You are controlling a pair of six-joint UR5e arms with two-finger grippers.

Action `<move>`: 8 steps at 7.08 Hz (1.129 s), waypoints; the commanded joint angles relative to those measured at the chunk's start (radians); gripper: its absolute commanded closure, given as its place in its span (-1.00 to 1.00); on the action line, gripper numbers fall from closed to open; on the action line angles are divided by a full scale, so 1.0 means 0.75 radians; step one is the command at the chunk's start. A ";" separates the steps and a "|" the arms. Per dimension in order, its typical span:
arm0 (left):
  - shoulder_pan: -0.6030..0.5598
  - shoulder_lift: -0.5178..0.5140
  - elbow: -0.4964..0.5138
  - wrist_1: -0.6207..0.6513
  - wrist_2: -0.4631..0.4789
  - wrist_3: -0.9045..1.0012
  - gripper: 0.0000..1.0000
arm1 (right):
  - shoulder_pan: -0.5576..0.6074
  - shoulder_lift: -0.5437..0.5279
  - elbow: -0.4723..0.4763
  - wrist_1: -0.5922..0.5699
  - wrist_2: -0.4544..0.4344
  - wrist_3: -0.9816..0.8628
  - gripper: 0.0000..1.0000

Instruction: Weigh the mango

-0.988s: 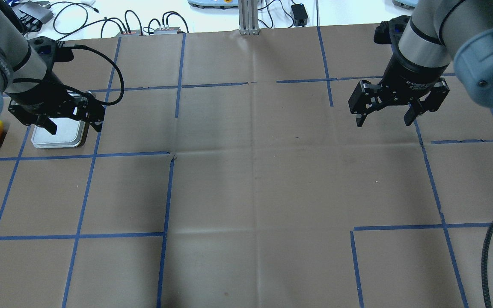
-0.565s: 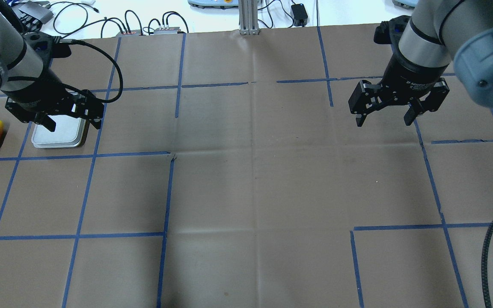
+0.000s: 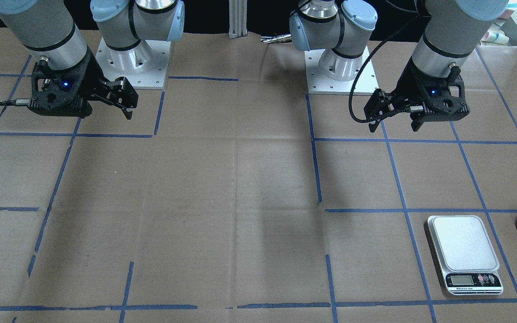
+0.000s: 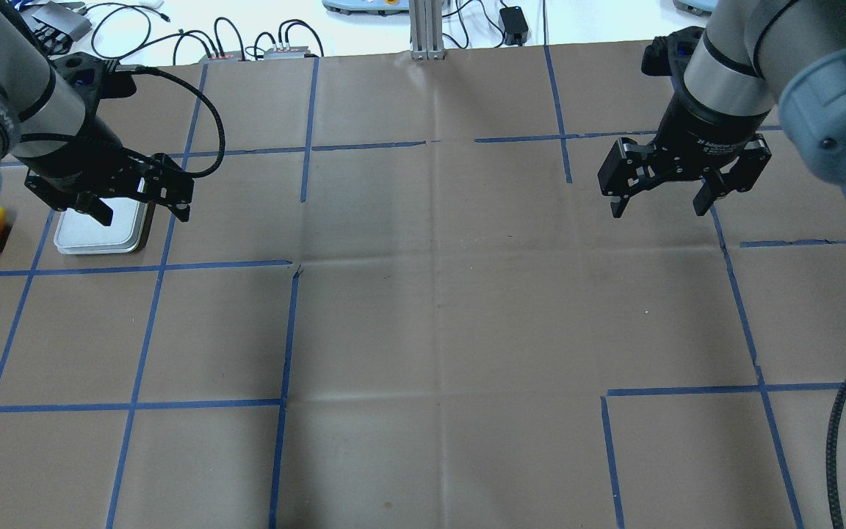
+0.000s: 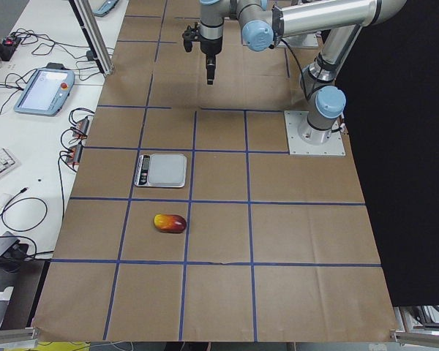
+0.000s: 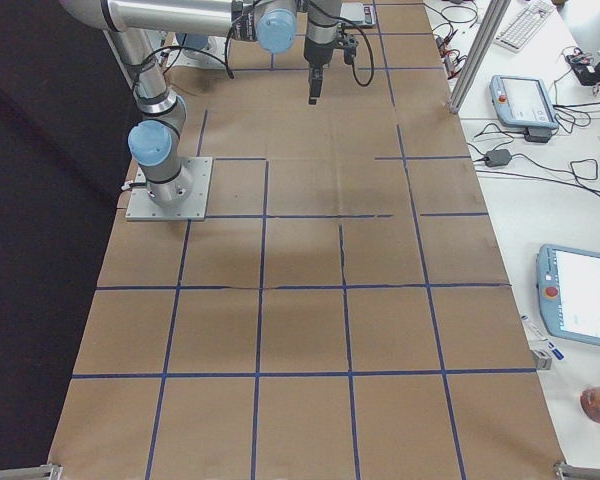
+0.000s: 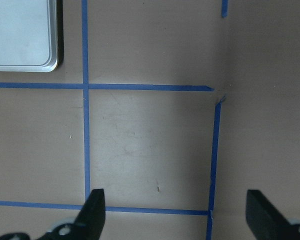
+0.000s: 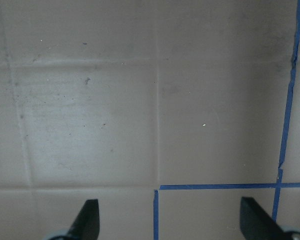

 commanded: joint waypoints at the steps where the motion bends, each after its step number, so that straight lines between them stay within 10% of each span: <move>1: -0.001 0.003 -0.003 -0.001 0.003 0.006 -1.00 | 0.000 0.000 0.000 0.000 0.000 0.000 -1.00; 8: 0.368 -0.225 0.039 0.026 0.001 0.185 -0.99 | 0.000 0.000 0.000 0.000 0.000 0.000 -1.00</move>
